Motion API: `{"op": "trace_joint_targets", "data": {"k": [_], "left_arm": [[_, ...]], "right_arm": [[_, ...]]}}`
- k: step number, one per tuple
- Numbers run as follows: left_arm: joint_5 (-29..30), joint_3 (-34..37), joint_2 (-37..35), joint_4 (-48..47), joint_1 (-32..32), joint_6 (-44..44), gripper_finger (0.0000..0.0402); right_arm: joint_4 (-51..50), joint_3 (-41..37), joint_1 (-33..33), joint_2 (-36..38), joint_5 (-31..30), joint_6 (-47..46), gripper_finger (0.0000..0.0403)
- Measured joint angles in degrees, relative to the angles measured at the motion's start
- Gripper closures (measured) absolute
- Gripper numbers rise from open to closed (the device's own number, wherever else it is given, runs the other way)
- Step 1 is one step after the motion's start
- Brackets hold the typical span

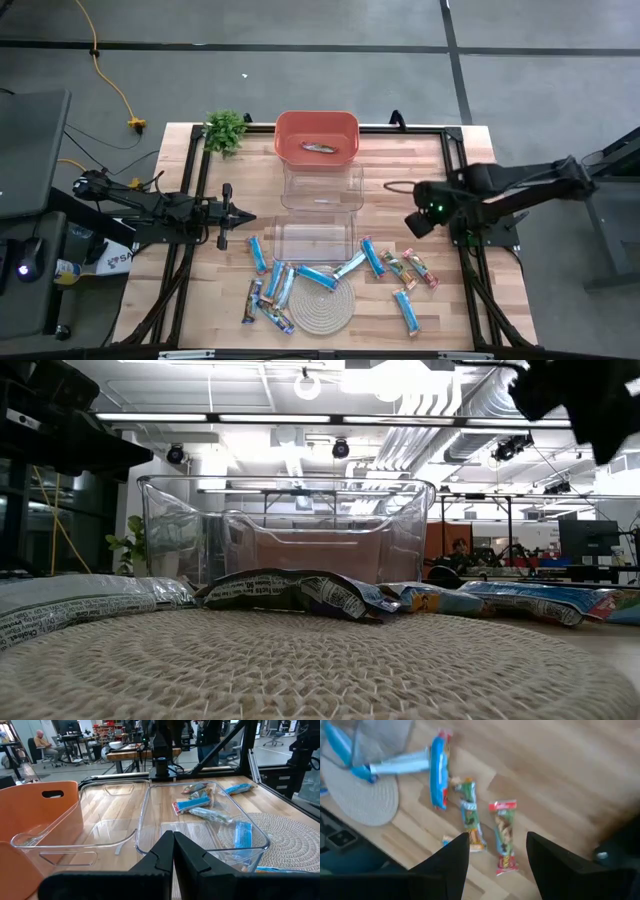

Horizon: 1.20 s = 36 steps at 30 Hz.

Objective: Pick and place Granola Bars by type
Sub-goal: Put the red granola bar into the orange bin

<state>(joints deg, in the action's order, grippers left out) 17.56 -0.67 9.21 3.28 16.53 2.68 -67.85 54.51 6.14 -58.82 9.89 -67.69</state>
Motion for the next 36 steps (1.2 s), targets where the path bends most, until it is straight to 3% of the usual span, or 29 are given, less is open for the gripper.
{"op": "trace_joint_targets", "data": {"k": [8,14,19,27,36], "left_arm": [[0.00,0.00,0.00,-0.02,-0.01,-0.01,0.0394],[0.00,0.00,0.00,-0.01,0.00,-0.02,0.0394],[0.00,0.00,0.00,0.01,0.01,-0.02,0.0394],[0.00,0.00,0.00,0.01,0.00,-0.02,0.0394],[0.00,0.00,0.01,0.00,0.01,-0.02,0.0394]], "right_arm": [[8.89,-10.96,5.78,-0.12,6.16,-7.05,0.0221],[14.69,-16.02,10.82,-0.12,6.67,-12.28,0.0221],[15.41,-17.21,14.21,-0.14,5.77,-13.50,0.0221],[16.96,-17.21,18.18,-0.14,-0.83,-13.54,0.0221],[20.43,-17.19,21.45,-2.52,0.46,-16.64,0.0187]]}}
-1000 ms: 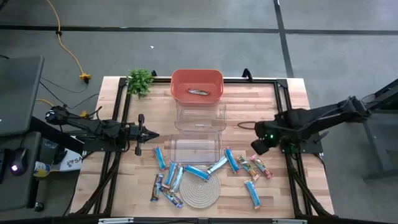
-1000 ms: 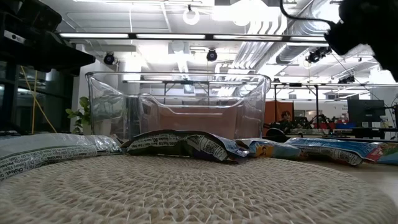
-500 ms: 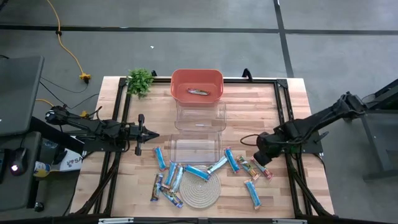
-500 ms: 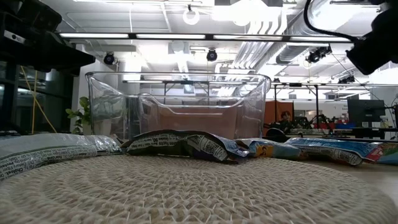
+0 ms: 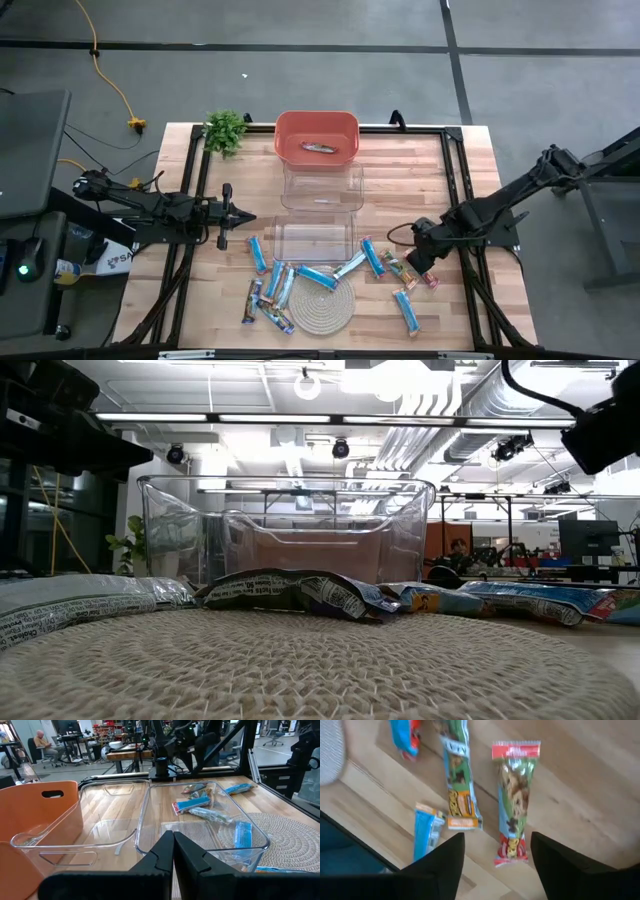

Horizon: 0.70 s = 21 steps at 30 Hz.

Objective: Pick and place Granola Bars by type
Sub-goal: Put the red granola bar into the orange bin

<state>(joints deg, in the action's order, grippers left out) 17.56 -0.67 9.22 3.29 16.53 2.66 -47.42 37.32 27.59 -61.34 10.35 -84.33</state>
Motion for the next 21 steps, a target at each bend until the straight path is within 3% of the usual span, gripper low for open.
{"op": "trace_joint_targets", "data": {"k": [9,21], "left_arm": [[0.00,0.00,-0.01,0.00,0.00,0.01,0.0394],[0.00,0.00,0.01,0.00,-0.01,0.01,0.0394]], "right_arm": [[0.71,0.00,4.78,-6.61,3.51,-2.63,0.0171],[4.48,0.00,6.97,-15.57,2.92,-4.35,0.0171]]}}
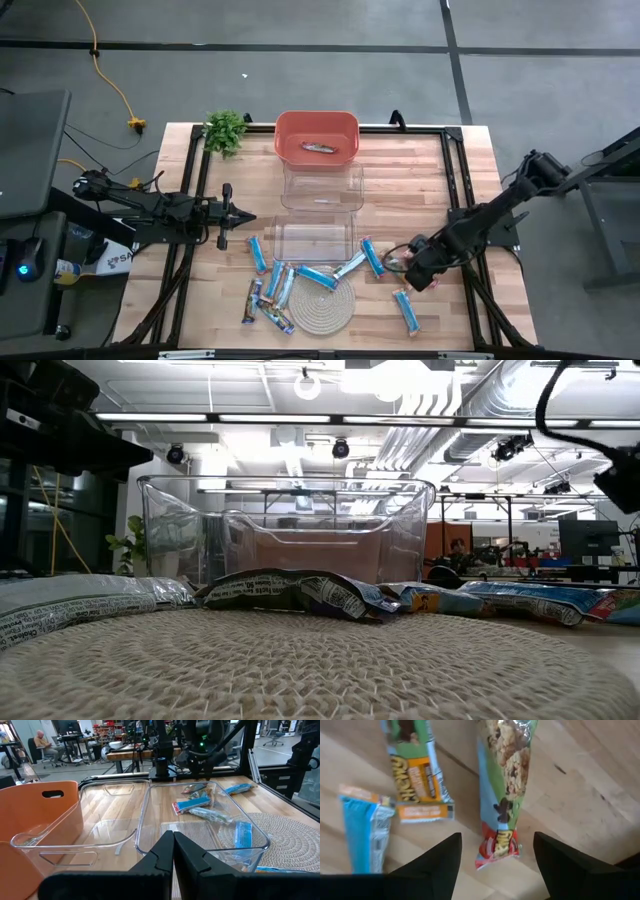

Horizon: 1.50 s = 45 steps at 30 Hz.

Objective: Pick and place Granola Bars by type
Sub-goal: Put the red granola bar into the orange bin

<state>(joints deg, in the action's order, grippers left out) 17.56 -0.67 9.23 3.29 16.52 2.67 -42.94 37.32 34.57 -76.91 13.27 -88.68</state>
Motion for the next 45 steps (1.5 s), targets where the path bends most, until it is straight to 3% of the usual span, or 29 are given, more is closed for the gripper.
{"op": "trace_joint_targets", "data": {"k": [16,45], "left_arm": [[0.00,0.00,0.00,0.00,0.01,0.01,0.0394],[0.00,0.00,-0.01,0.00,0.00,-0.01,0.0394]], "right_arm": [[2.56,0.24,-0.02,-8.48,0.96,-1.45,0.0175],[3.59,0.13,-0.02,-8.59,0.69,-7.17,0.0304]]}}
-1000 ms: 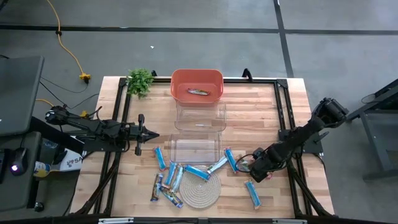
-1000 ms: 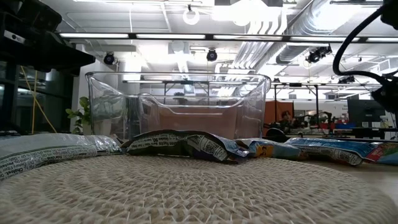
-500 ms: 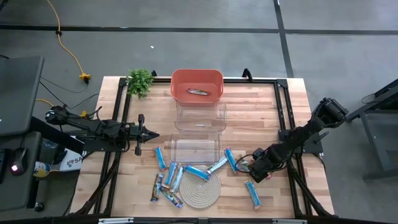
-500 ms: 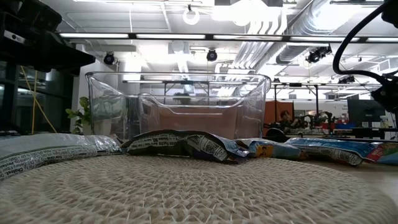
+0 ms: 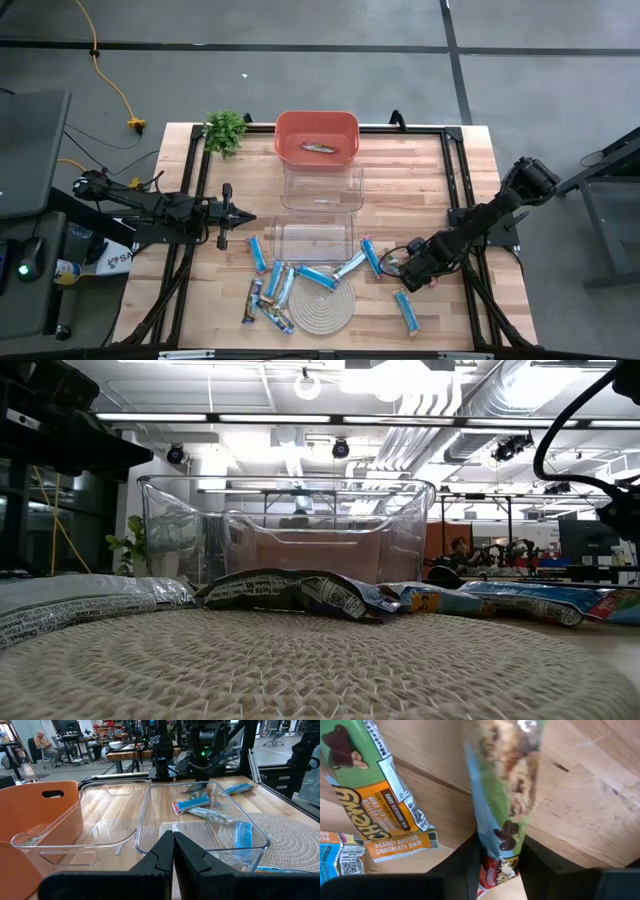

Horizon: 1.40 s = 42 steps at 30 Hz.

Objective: Pick and place Granola Bars by type
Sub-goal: Put the red granola bar into the orange bin

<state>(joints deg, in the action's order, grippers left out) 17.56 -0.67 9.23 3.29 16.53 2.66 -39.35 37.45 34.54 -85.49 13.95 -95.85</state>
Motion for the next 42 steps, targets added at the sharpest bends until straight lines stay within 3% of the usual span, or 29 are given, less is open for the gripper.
{"op": "trace_joint_targets", "data": {"k": [9,30,35,42], "left_arm": [[0.00,0.00,0.01,0.00,0.00,0.02,0.0394],[0.00,0.00,0.00,0.00,-0.01,0.01,0.0394],[0.00,0.01,0.01,0.00,0.01,0.02,0.0394],[0.00,0.00,0.01,0.00,-0.01,0.00,0.0394]], "right_arm": [[-0.41,-0.02,-0.02,0.12,0.20,-0.18,0.0339],[0.01,-0.13,-0.02,3.87,-3.74,-2.29,0.0346],[0.57,-0.13,-0.02,6.23,-7.32,-3.27,0.0346],[0.25,-0.02,-0.02,12.76,-17.40,-4.27,0.0346]]}}
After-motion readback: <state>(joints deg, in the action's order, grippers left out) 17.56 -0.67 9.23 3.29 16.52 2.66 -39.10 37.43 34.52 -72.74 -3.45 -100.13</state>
